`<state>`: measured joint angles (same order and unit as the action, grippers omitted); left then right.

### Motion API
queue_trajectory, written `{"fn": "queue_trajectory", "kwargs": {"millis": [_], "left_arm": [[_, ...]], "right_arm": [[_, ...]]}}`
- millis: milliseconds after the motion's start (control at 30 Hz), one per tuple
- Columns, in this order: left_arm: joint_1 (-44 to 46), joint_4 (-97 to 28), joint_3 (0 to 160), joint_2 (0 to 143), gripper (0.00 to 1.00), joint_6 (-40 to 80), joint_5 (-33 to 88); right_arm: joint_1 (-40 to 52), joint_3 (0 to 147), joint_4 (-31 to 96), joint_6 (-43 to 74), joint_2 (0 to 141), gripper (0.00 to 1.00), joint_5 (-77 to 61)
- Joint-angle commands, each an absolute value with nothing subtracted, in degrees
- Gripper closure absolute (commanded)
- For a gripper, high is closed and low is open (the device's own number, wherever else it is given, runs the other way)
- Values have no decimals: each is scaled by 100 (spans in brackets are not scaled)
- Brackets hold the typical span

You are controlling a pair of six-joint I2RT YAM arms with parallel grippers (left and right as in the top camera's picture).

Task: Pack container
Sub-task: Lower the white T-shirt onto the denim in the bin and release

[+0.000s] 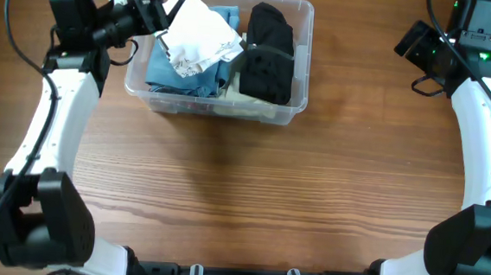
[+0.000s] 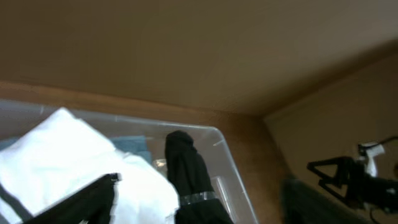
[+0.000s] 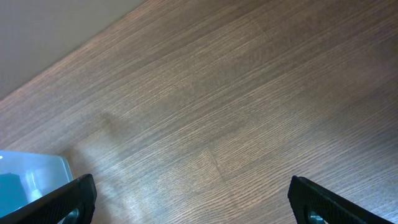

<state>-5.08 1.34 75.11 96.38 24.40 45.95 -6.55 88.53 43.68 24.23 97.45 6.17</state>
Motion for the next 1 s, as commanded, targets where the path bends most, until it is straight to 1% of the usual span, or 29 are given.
{"fn": "queue_trajectory", "kwargs": {"millis": [0,100,133,167,200,267,367,500,633,967], "left_arm": [[-373,-154,7651,9476,39,2397,4392],[-137,-652,7651,9550,74,2257,3247],[-51,-757,7651,9583,82,2204,2744],[27,-795,7651,9642,92,2176,2276],[91,-797,7651,9677,96,2178,1824],[215,-692,7651,9765,96,2180,1035],[314,-357,7651,9918,96,2178,443],[316,-5,7651,10138,96,2117,305],[311,23,7651,10453,96,2115,139],[329,-523,7651,10737,96,2121,145]], "right_arm": [[-639,8838,4355,2486,9808,0,589],[-639,8838,4355,2486,9808,0,589],[-639,8838,4355,2486,9808,0,589],[-639,8838,4355,2486,9808,0,589],[-639,8838,4355,2486,9808,0,589],[-639,8838,4355,2486,9808,0,589],[-639,8838,4355,2484,9808,0,589],[-639,8838,4355,2486,9808,0,589],[-639,8838,4355,2486,9808,0,589],[-639,8838,4355,2486,9808,0,589]]}}
